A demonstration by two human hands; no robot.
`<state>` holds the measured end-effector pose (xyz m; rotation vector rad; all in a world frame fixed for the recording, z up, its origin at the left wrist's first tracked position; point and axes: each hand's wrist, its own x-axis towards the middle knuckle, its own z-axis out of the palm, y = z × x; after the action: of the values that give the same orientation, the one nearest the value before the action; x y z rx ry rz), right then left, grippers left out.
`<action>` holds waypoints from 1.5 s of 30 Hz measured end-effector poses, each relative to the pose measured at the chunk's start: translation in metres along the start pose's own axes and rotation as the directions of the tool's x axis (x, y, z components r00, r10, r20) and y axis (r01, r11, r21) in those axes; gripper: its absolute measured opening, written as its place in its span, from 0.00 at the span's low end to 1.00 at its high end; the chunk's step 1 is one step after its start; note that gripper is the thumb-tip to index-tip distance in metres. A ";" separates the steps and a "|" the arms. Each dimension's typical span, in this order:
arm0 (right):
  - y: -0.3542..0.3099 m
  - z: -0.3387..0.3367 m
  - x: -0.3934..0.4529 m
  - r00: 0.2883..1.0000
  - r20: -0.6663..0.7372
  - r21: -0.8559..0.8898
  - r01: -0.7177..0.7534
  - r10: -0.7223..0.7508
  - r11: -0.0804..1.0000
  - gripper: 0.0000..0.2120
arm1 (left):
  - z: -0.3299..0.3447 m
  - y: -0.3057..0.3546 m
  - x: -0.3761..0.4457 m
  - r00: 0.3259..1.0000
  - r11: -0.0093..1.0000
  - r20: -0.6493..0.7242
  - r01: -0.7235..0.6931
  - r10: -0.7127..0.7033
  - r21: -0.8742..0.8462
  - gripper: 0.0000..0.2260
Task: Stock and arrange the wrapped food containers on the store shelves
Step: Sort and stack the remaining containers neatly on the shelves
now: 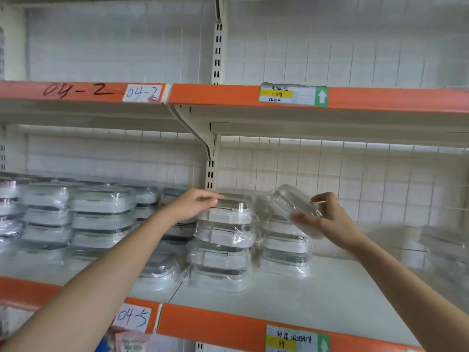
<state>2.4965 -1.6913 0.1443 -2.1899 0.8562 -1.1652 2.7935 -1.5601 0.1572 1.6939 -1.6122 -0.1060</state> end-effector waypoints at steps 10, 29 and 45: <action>-0.064 0.040 -0.006 0.953 0.132 -0.110 0.289 -0.274 0.951 0.32 | -0.011 -0.025 -0.031 0.910 0.975 -0.383 -0.083 0.159 0.207 0.07; -0.150 0.250 -0.004 0.758 0.610 -0.442 0.569 -0.233 0.693 0.32 | -0.088 -0.109 -0.162 0.957 0.913 -0.289 0.094 0.026 0.396 0.05; -0.153 0.187 -0.003 0.729 0.534 -0.486 0.680 -0.428 0.549 0.22 | -0.020 -0.093 -0.127 0.989 0.696 -0.144 0.134 -0.044 0.705 0.22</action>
<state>2.6994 -1.5605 0.1534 -3.3349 0.4029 -0.6821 2.8556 -1.4492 0.0620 2.3069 -1.5770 0.6563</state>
